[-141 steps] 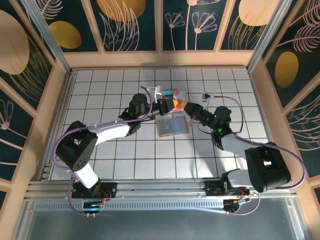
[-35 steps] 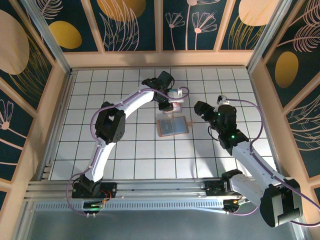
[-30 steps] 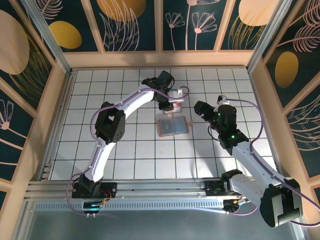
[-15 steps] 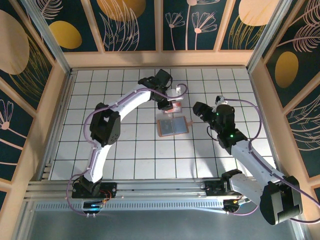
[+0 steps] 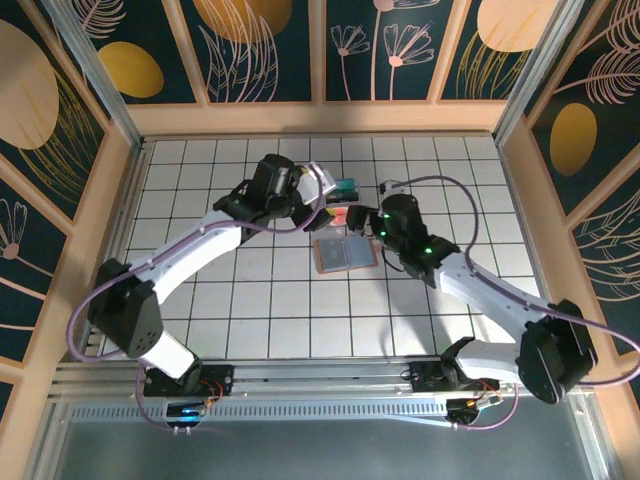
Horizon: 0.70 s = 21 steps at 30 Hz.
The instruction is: Take the credit cards out of the card holder
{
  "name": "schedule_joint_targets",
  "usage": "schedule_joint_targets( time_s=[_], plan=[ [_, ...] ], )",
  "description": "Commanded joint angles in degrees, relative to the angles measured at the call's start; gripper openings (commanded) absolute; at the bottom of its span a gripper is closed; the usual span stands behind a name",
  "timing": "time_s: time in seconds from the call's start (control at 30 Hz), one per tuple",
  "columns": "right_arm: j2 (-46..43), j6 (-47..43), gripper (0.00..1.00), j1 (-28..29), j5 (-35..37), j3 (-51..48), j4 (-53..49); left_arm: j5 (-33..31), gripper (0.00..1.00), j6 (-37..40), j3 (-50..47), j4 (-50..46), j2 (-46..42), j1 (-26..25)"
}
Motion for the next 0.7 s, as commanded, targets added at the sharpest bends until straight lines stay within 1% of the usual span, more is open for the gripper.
schedule_joint_targets(
  time_s=[0.0,0.13,0.23,0.3,0.43,0.57,0.67],
  plan=[
    [4.6,-3.0,0.67,2.5,5.1,3.8,-5.9,-7.7,0.99,-10.9,-6.7,12.7,-5.7,0.3],
    [10.3,-3.4,0.67,5.3,5.0,7.4,-9.1,-19.0,0.99,-21.3,-13.6,18.9,-10.9,0.4],
    [14.4,-3.5,0.66,6.9,4.2,9.6,-11.8,-24.9,0.99,-30.3,-18.5,20.9,-13.6,0.4],
    [17.0,-3.5,0.65,8.0,3.8,10.9,-13.8,-28.6,0.99,-36.1,-20.9,20.6,-15.1,0.4],
    [21.8,-3.5,0.64,9.6,3.3,12.9,-16.8,-38.0,0.99,-47.9,-24.9,18.0,-17.8,0.5],
    [25.8,-3.6,0.64,10.0,2.4,14.7,-18.8,-42.1,0.99,-56.3,-26.8,14.9,-19.5,0.5],
    [27.6,-3.9,0.64,10.2,2.6,15.4,-19.1,-42.8,0.99,-60.5,-28.1,14.2,-19.9,0.5]
  ],
)
